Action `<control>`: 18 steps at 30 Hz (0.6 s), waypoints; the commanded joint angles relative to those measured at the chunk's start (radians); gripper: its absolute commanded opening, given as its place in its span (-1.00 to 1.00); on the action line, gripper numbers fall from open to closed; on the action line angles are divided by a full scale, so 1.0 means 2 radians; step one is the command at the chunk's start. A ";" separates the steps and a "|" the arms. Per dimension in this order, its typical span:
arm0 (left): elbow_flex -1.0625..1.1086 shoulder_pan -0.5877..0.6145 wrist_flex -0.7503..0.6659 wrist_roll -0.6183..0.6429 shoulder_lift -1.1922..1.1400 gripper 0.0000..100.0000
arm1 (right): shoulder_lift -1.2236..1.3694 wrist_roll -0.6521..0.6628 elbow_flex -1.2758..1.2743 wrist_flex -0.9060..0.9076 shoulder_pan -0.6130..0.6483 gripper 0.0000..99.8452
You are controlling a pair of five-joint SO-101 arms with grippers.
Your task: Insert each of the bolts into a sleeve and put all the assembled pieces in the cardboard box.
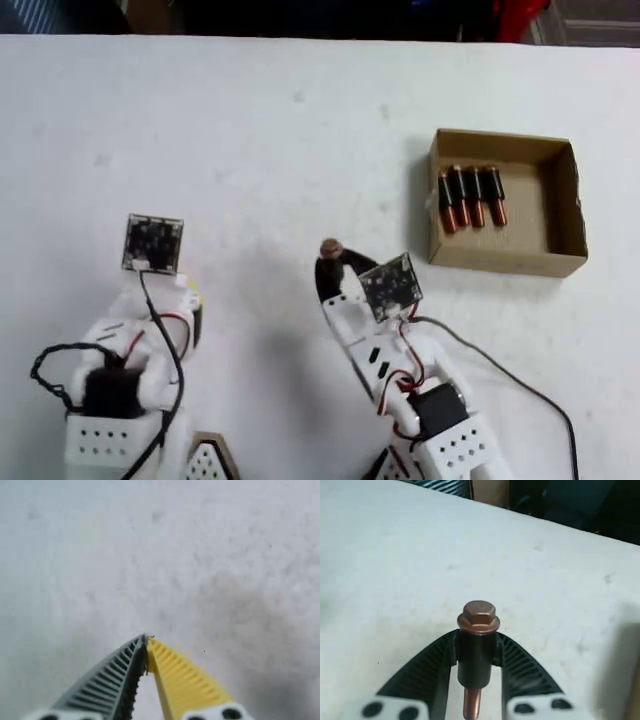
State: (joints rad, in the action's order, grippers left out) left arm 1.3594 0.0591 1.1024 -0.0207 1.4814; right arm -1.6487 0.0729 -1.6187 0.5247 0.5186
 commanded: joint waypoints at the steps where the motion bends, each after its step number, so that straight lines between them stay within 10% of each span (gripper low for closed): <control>1: 0.028 0.006 -0.031 -0.005 0.005 -0.95 | -0.009 0.041 0.059 0.049 -0.004 -0.97; 18: 0.130 0.006 -0.031 -0.047 0.005 -0.95 | -0.009 0.063 0.112 0.132 -0.063 -0.97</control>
State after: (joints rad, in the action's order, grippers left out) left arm 1.6111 0.0621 1.0656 -0.0790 1.4814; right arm -1.6487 0.1910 -1.4622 0.7871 0.4035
